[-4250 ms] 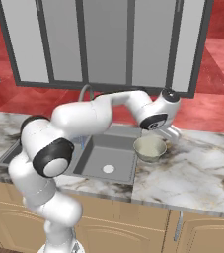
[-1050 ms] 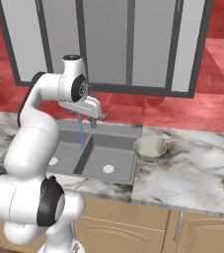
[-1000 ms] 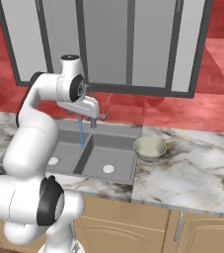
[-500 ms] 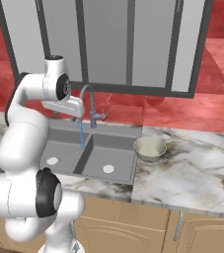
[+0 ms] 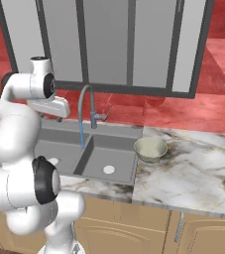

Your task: Rinse each bowl for a few seconds and place them down in the sink or on the counter.

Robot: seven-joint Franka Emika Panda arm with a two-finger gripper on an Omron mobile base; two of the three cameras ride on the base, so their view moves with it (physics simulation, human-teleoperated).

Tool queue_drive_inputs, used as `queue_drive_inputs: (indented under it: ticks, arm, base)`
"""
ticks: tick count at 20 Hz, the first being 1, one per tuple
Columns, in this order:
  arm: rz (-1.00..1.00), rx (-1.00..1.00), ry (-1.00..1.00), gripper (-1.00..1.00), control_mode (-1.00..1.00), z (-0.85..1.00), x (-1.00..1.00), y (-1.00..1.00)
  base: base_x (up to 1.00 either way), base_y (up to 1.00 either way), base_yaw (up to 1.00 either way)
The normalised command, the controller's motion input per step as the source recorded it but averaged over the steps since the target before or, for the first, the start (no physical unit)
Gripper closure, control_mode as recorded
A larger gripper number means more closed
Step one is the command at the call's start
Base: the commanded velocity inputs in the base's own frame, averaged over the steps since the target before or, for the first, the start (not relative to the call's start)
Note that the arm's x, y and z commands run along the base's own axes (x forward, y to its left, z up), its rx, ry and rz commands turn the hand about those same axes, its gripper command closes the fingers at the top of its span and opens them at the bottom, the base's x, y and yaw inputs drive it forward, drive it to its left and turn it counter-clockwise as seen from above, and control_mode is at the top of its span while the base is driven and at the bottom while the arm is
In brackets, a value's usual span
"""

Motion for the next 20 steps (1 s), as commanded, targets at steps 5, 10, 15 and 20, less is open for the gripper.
queue_drive_inputs:
  ticks: [5,10,15,20]
  arm:
    - [0.04,0.00,0.07,-1.00,-1.00,-0.08,0.03,0.55]
    - [0.04,0.00,0.07,-1.00,-1.00,-0.09,0.01,0.48]
    - [0.04,0.00,0.07,-1.00,-1.00,-0.08,0.00,0.45]
    - [0.04,0.00,0.07,-1.00,-1.00,-0.10,0.00,0.46]
  base:
    - [0.00,0.00,0.00]
    - [0.00,0.00,0.00]
    - [0.00,0.00,0.00]
    - [0.00,0.00,0.00]
